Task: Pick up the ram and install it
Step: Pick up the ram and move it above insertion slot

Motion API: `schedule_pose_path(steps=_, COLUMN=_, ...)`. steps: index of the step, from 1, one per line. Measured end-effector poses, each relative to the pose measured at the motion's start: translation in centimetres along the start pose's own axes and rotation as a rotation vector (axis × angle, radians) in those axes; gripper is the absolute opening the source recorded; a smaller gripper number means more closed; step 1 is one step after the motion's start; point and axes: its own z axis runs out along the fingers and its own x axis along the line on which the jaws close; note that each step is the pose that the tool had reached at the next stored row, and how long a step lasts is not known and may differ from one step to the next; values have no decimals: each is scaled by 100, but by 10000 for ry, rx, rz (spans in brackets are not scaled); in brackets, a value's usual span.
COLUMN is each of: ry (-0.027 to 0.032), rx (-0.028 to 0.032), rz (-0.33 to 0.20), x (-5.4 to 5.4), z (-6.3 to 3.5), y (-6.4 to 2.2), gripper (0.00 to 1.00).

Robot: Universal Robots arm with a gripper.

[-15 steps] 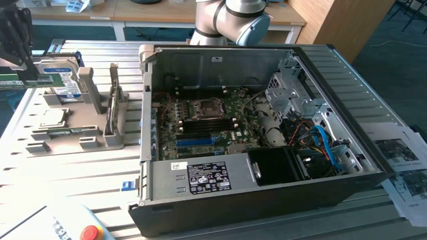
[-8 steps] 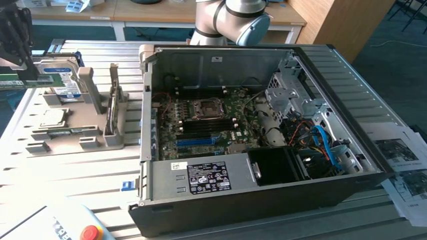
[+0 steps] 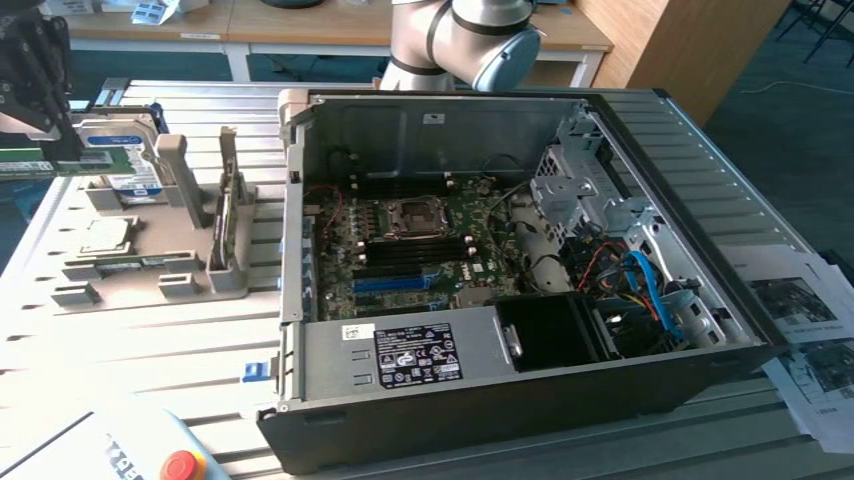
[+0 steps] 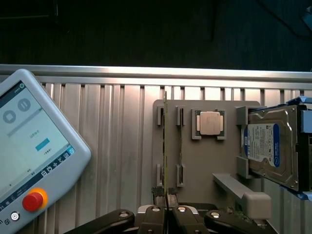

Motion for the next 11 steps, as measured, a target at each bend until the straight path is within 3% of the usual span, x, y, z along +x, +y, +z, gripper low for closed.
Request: schedule_pose_path(steps=11, ry=1, rx=-4, rz=0, x=13, z=-6, y=-117, gripper=12)
